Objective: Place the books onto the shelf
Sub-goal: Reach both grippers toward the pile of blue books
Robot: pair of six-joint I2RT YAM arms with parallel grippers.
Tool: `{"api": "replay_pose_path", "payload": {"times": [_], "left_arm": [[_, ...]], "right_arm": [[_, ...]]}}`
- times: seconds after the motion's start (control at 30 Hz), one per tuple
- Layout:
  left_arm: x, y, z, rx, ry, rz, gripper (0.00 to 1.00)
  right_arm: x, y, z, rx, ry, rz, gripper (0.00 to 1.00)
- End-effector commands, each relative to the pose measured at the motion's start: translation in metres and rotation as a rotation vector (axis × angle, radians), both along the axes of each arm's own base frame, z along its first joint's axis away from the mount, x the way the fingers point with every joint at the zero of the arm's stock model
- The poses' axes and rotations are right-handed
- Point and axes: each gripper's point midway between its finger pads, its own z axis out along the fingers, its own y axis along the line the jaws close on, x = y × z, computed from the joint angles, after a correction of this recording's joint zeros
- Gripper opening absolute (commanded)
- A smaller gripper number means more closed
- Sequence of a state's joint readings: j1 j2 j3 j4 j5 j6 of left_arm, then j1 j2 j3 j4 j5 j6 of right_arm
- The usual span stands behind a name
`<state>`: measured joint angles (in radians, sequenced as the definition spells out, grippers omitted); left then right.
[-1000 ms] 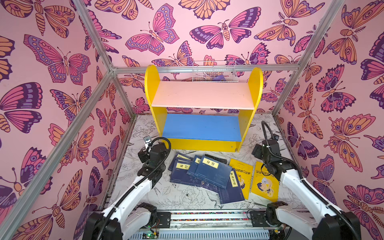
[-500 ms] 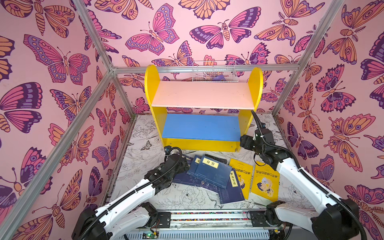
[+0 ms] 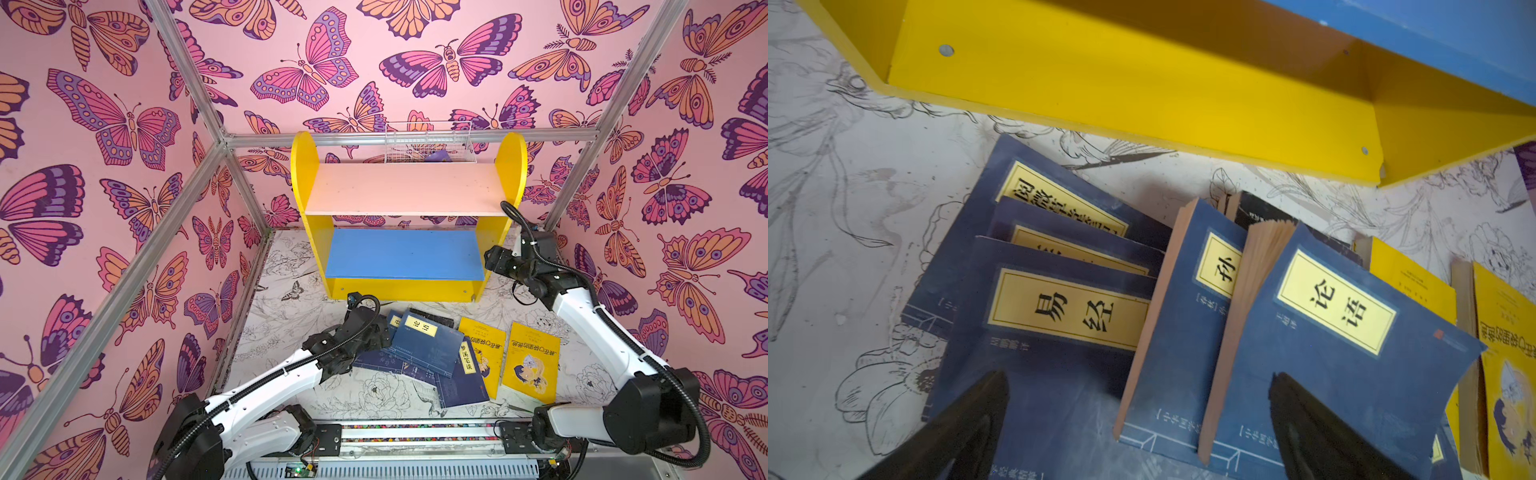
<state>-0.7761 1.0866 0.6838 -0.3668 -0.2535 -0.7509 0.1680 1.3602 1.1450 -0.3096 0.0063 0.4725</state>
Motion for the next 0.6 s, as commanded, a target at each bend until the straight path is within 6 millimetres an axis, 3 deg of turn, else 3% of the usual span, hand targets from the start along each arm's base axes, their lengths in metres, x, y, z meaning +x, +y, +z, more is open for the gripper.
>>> {"api": "replay_pose_path", "payload": {"times": [0.0, 0.17, 0.3, 0.4, 0.57], "left_arm": [[-0.006, -0.016, 0.003, -0.022, 0.013, -0.098, 0.99], [-0.006, -0.022, 0.0, -0.019, 0.022, -0.131, 1.0], [-0.006, -0.029, -0.002, -0.016, 0.035, -0.164, 1.0], [-0.007, -0.039, -0.001, -0.015, 0.035, -0.221, 1.0], [-0.008, -0.048, 0.003, -0.013, 0.025, -0.283, 1.0]], "right_arm": [[0.024, -0.025, 0.023, -0.019, -0.059, -0.056, 0.82], [0.041, -0.029, 0.03, -0.024, -0.051, -0.038, 0.81], [0.034, -0.015, 0.029, 0.056, -0.052, 0.006, 0.81], [0.007, -0.005, 0.023, 0.068, -0.039, 0.017, 0.81], [-0.065, 0.0, 0.006, 0.006, 0.028, 0.017, 0.81]]}}
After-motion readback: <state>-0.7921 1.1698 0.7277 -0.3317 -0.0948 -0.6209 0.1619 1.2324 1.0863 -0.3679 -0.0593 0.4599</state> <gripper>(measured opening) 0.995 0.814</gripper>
